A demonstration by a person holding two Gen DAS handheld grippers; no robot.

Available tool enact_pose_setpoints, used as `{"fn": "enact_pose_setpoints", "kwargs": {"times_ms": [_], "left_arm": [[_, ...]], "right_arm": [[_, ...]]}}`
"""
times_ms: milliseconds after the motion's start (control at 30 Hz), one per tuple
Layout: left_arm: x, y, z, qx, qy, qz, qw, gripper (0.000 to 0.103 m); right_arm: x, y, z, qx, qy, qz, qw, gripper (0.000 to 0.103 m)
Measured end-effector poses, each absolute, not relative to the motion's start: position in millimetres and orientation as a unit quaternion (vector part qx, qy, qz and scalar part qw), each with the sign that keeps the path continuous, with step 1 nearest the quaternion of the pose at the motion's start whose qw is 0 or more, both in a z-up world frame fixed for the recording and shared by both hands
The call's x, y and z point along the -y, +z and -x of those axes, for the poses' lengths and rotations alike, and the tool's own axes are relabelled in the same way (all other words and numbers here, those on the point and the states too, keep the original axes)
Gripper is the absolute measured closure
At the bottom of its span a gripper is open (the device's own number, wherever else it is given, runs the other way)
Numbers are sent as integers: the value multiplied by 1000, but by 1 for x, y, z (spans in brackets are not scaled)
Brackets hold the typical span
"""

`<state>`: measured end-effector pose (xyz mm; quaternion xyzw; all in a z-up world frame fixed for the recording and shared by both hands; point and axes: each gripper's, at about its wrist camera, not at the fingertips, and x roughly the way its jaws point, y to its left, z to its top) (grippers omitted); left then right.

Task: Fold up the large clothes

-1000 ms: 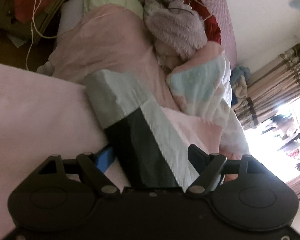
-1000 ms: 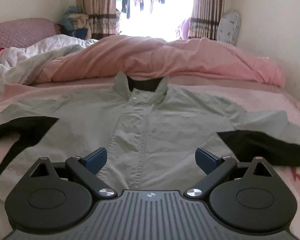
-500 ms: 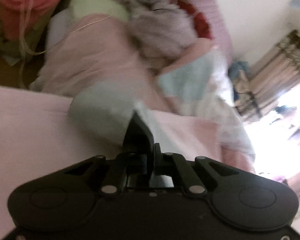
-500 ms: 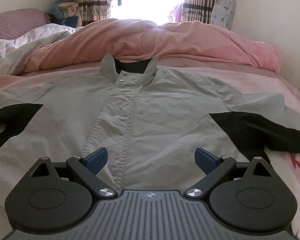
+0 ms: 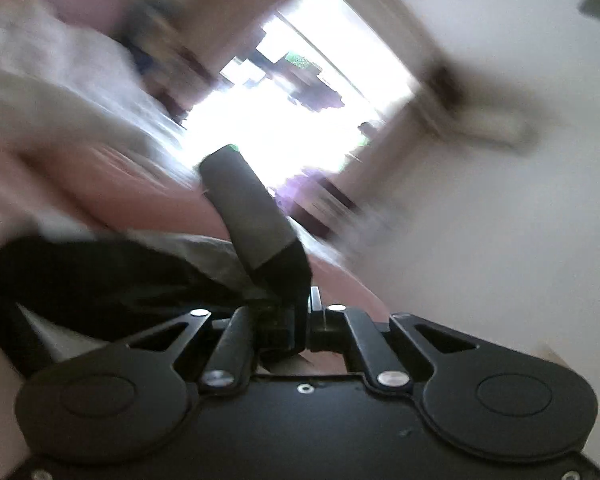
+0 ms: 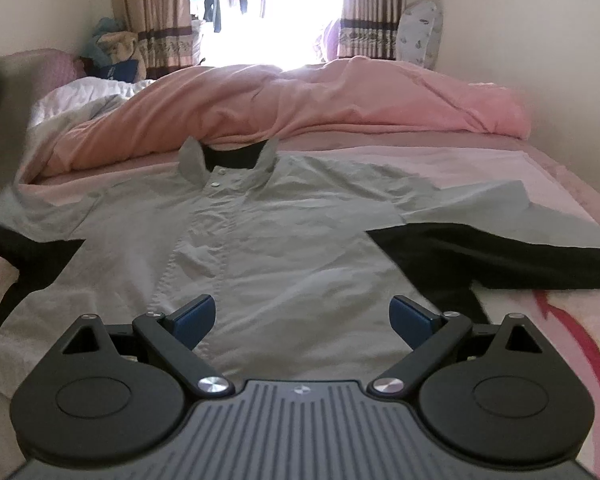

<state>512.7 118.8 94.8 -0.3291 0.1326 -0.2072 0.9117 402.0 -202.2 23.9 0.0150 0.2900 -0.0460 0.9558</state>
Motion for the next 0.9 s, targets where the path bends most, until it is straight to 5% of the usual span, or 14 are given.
{"fn": "enact_pose_setpoints", "kwargs": {"times_ms": [67, 100, 367, 467, 800, 867, 900], "left_arm": [[-65, 86, -526, -170, -255, 306, 901, 54], [-43, 79, -532, -196, -261, 290, 900, 24], [-81, 63, -517, -198, -151, 180, 952, 22], [-126, 47, -515, -226, -80, 145, 960, 22], [-149, -44, -525, -313, -45, 67, 946, 22], [-134, -53, -533, -317, -48, 51, 946, 22], [-128, -57, -538, -320, -48, 43, 945, 23]], "right_arm": [[211, 26, -400, -288, -53, -21, 956, 0], [216, 26, -400, -288, -55, -25, 956, 0], [279, 11, -441, -305, 19, -179, 935, 0], [306, -13, -481, -338, 15, -271, 901, 23], [316, -49, -552, -305, -10, -382, 872, 23], [311, -46, -559, -307, -22, -365, 879, 63], [310, -43, -562, -315, -15, -356, 880, 96]]}}
